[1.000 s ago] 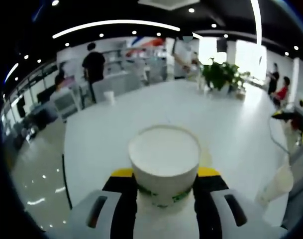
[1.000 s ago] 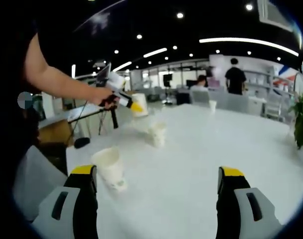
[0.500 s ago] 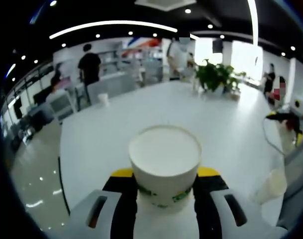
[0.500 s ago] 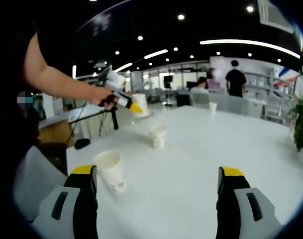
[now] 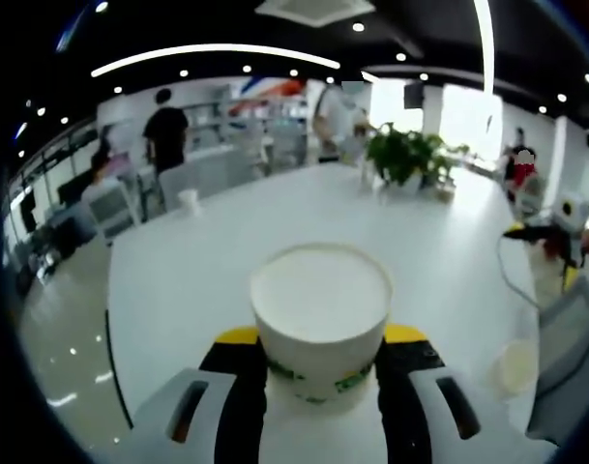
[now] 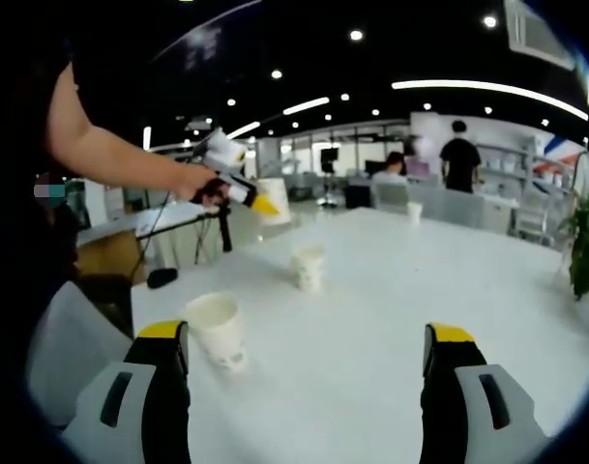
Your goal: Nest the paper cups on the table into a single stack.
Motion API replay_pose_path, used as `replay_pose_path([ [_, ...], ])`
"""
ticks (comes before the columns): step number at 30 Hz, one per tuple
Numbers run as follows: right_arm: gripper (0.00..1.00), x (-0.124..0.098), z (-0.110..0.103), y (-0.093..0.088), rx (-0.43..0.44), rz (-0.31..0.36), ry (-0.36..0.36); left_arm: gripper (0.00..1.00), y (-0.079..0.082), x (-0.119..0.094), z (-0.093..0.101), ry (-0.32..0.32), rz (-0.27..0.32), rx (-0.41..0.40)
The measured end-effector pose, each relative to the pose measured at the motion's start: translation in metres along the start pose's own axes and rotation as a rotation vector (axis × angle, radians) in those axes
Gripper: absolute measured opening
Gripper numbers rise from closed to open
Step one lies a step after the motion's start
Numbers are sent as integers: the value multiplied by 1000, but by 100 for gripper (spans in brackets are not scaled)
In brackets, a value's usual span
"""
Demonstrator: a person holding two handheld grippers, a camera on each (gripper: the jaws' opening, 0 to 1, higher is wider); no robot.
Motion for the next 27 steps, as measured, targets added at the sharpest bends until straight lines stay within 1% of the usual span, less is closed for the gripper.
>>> replay_pose_path([
  [5,100,-2,-1,3,-3,3,1,42,5,0,12,-30,-5,24],
  [7,100,-3,-2,4,-6,4,2,42,7,0,17,-51,7,17],
  [17,100,-7,-2,11,-15,8,7,42,19,-1,39,-93,10,53],
  [27,100,-12,-6,13,-20,8,19,42,25,1,54,-139,13,77],
])
Point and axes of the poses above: the point that each gripper's makers call its tool centre point, and the gripper's own axes: x roughly forward along the fingers, z roughly to its right, y roughly out of its top, the point moved 2 cm from there along -x, roughly backward along the fingers, and after that the axes turned 15 degrees about -y, right-handed, at the moved point
